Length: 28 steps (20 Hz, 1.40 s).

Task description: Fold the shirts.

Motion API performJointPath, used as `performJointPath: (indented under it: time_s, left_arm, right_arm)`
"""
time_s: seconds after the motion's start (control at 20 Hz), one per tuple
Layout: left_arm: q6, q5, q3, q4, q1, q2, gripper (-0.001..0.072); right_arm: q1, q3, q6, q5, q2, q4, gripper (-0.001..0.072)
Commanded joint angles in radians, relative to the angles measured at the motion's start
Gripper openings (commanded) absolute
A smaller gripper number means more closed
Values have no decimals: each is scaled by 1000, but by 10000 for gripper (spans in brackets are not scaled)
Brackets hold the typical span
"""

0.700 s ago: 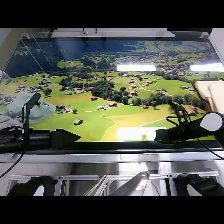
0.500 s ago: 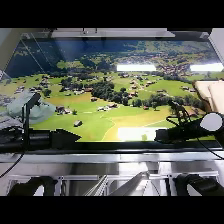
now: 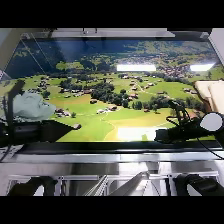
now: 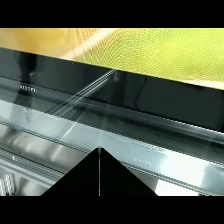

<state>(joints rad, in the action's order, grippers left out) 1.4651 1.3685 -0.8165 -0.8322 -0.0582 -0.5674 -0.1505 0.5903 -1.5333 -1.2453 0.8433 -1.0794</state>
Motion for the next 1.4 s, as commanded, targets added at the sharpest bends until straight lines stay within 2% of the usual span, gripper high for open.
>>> performJointPath:
  time_s: [0.0, 0.25, 0.3, 0.35, 0.45, 0.55, 0.65, 0.7, 0.8, 0.9, 1.0, 1.1, 1.2, 1.35]
  left_arm:
    - [55, 7, -130, -123, 1, 0, 280]
    - [93, 111, -241, -260, 1, -42, 287]
    - [105, 148, -266, -301, 1, -68, 368]
    - [138, 176, -291, -358, 1, -100, 720]
    - [162, 207, -348, -526, 1, -176, 720]
    - [171, 207, -411, -761, 7, -267, 720]
    - [171, 208, -471, -990, 73, -370, 720]
    - [169, 204, -495, -1043, 140, -423, 720]
    - [159, 176, -529, -1018, 329, -526, 719]
    - [122, 34, -531, -798, 528, -613, 711]
    - [1, -92, -531, -559, 676, -703, 710]
    - [-97, -174, -531, -425, 759, -799, 711]
    - [-151, -213, -539, -377, 785, -904, 710]
    - [-195, -169, -599, -371, 765, -1066, 710]
  right_arm:
    - [-1, 0, 0, 0, 1, 0, 14]
    - [-1, 0, 0, 0, 1, 0, 15]
    - [-1, 0, 0, 0, 1, 0, 14]
    - [-1, 0, 0, 0, 1, 1, 15]
    - [-1, 0, 0, 0, 1, 4, 15]
    - [-1, 0, 0, 0, 1, 4, 15]
    - [-1, 0, 0, 0, 3, 4, 15]
    - [-1, 0, 0, 0, 5, 4, 15]
    - [-1, 0, 0, 0, 5, 5, 15]
    - [-1, 0, 0, 0, 5, 12, 15]
    - [-1, 0, 0, 1, 5, 51, 15]
    - [-1, -1, 0, 11, 5, 72, 15]
    - [-1, 0, 0, 11, 5, 74, 15]
    - [-1, 0, 0, 10, 5, 82, 16]
